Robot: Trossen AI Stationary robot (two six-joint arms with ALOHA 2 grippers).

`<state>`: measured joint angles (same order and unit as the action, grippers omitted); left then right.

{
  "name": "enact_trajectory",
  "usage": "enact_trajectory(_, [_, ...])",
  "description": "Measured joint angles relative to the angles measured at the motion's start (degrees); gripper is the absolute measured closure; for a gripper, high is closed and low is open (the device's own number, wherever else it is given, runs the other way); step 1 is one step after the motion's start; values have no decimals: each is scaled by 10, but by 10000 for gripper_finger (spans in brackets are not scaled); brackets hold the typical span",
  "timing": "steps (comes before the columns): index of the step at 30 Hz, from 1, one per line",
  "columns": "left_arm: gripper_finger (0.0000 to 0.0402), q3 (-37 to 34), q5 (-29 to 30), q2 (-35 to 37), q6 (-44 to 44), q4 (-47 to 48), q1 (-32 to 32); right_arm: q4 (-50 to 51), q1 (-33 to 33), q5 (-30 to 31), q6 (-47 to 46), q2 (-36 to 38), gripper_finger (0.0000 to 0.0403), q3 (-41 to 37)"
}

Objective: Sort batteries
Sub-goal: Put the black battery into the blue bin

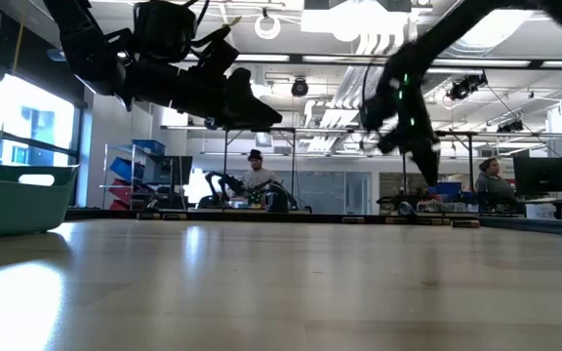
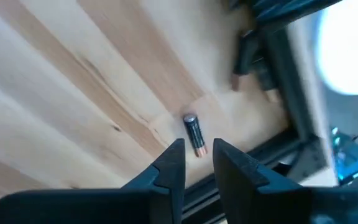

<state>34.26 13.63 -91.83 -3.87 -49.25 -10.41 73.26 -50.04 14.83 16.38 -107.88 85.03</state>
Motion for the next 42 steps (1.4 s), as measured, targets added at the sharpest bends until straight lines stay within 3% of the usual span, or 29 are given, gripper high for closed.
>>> enact_trajectory(4, [234,23,-12,0,19,24,-1,-10,84,-6,-63,126,329,-33])
enact_trajectory(7, [235,94,-61,-4,10,116,-9,-53,179,-7,-138,247,329,-105])
enact_trajectory(11, [242,186,-72,-35,-48,222,-14,-90,305,0,-291,380,329,-207])
enact_trajectory(14, [246,227,-73,-68,-84,234,-16,-117,398,7,-404,454,329,-283])
enact_trajectory(16, [247,241,-61,-87,-100,245,-20,-153,459,38,-455,490,329,-330])
enact_trajectory(20, [247,243,33,-78,-54,353,-46,-307,541,143,-506,523,329,-424])
enact_trajectory(22, [247,243,56,-53,8,442,-76,-426,554,154,-477,519,329,-469])
enact_trajectory(26, [247,260,12,-15,118,674,-159,-652,542,147,-370,488,329,-536])
enact_trajectory(28, [245,273,6,-12,142,783,-205,-721,529,147,-327,471,329,-551])
enact_trajectory(31, [229,281,-1,-12,152,870,-266,-770,507,147,-273,448,329,-558])
enact_trajectory(36, [188,281,-33,-14,162,928,-357,-795,477,147,-221,418,329,-559])
enact_trajectory(39, [174,281,-51,-14,147,901,-400,-795,466,146,-187,404,329,-559])
enact_trajectory(42, [179,281,-107,-18,123,867,-433,-803,457,146,-170,397,329,-559])
